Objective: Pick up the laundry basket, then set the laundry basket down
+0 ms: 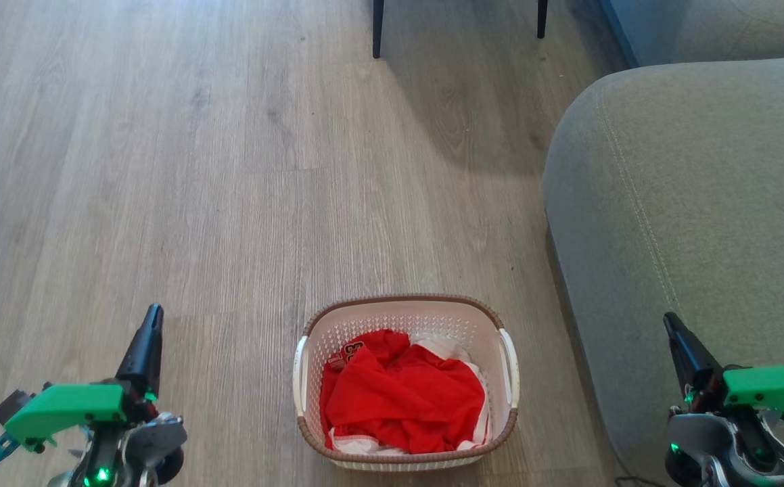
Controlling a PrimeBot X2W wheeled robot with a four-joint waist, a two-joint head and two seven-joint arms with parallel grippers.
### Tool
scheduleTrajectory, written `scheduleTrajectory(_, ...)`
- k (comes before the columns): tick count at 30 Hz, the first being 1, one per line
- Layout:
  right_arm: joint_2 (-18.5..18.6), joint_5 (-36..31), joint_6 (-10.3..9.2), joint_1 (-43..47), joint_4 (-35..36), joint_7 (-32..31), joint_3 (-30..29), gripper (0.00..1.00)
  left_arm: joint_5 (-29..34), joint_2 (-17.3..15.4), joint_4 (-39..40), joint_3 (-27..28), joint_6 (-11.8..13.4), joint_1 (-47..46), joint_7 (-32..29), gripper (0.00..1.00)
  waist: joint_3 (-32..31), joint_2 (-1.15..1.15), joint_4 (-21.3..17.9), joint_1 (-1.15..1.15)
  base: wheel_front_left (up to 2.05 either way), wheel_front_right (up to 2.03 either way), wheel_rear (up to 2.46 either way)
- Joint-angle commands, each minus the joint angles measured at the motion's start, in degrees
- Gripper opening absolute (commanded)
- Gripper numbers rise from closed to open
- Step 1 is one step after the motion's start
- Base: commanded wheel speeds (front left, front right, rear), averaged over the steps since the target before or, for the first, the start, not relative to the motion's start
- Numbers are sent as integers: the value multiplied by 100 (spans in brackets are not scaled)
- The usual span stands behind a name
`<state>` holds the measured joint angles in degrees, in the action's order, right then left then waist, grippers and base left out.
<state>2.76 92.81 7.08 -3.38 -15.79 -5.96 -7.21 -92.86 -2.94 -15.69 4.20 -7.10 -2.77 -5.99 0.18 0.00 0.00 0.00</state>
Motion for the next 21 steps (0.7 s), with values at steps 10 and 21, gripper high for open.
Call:
scheduleTrajectory(10,35,-42,41,-278,178,-30,97,0,42,-22,167,198,-39,-339,-22,0,0,0,0,0,0,0,0)
scheduleTrajectory(21,31,-46,41,-279,178,-35,91,0,47,-17,166,204,-39,-340,-27,0,0,0,0,0,0,0,0)
